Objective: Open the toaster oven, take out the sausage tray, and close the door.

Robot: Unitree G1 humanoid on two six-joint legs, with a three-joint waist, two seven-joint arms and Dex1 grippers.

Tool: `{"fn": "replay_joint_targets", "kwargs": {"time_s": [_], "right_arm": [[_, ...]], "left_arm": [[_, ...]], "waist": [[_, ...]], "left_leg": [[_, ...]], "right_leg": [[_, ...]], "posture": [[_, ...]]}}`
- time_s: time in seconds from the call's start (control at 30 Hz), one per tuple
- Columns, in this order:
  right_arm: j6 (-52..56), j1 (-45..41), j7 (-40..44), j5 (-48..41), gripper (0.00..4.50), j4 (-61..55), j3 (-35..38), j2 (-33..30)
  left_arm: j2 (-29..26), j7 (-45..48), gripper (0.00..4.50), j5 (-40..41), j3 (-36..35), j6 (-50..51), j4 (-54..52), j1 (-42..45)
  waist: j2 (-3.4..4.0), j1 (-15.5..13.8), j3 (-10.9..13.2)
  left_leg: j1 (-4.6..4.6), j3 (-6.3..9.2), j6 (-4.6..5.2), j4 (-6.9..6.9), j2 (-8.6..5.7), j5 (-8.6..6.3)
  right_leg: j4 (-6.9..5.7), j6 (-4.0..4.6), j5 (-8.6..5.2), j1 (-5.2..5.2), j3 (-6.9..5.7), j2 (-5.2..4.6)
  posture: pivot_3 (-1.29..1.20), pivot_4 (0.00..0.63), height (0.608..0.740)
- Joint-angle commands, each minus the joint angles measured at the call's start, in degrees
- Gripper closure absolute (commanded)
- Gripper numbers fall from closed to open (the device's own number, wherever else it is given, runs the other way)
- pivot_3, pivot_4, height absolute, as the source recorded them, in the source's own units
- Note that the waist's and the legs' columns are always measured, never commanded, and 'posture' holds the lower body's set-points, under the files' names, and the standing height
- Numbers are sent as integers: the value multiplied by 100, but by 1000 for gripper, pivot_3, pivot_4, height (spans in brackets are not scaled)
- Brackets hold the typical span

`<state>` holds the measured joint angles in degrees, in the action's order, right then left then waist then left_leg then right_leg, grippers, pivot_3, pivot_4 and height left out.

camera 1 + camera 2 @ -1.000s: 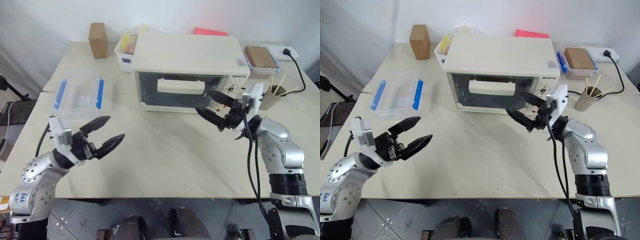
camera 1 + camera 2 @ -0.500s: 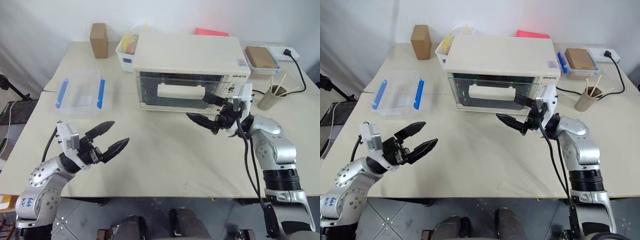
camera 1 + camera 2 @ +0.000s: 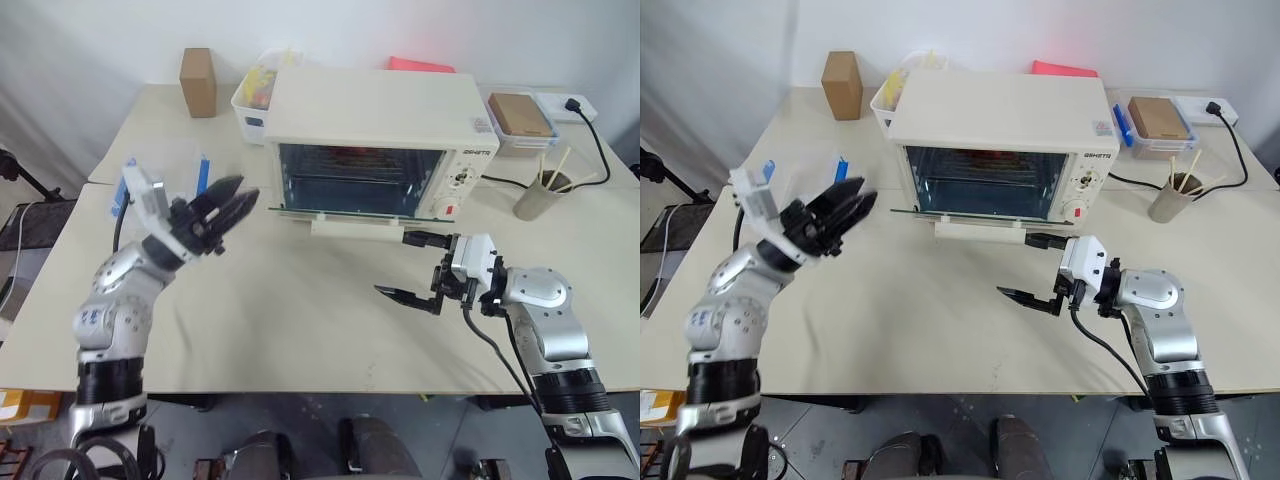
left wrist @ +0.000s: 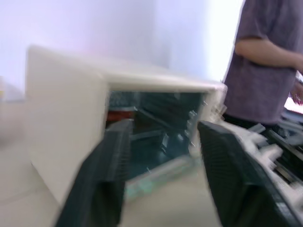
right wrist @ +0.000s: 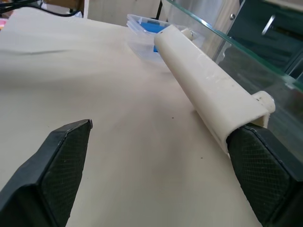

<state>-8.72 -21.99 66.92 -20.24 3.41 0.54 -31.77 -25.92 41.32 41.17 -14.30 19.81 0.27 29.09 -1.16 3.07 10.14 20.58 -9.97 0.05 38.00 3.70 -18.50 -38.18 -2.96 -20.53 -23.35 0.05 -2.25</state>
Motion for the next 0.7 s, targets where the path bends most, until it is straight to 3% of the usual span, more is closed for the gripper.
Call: {"fn": "replay_joint_targets", "kwargs": {"time_s": [0.03,0.17,0.3,0.43,0.7], "right_arm": [[-312,-177,-26,59,0,139,40,26],[-558,-184,-146,108,0,290,56,107],[-638,37,-305,109,0,174,77,123],[-629,359,-442,91,0,-64,160,31],[-800,2275,-1175,159,0,-658,1149,-283]], "left_arm": [[111,-57,3325,-338,139,-199,546,564],[425,39,4471,-950,609,-491,1628,1322],[695,-75,4471,-1432,727,-901,2661,1763],[824,348,4471,-1463,771,-911,3031,1837],[641,1293,4471,-2075,1389,-1413,2812,1281]], "waist": [[0,2,0],[-3,-16,3],[-4,-35,3],[-7,-9,7],[-8,-159,9]], "left_leg": [[0,0,0,0,1,0],[0,0,0,9,0,0],[1,-2,0,9,0,0],[2,-7,-1,5,3,0],[3,-7,-1,10,0,0]], "right_leg": [[0,0,0,-1,0,2],[-11,0,0,-1,-1,2],[-9,-1,0,-3,-1,3],[-19,-1,-1,-14,5,7],[-18,-2,-1,-12,6,3]], "posture": [[0,150,740],[0,150,740],[0,150,740],[0,150,740],[0,150,740]]}}
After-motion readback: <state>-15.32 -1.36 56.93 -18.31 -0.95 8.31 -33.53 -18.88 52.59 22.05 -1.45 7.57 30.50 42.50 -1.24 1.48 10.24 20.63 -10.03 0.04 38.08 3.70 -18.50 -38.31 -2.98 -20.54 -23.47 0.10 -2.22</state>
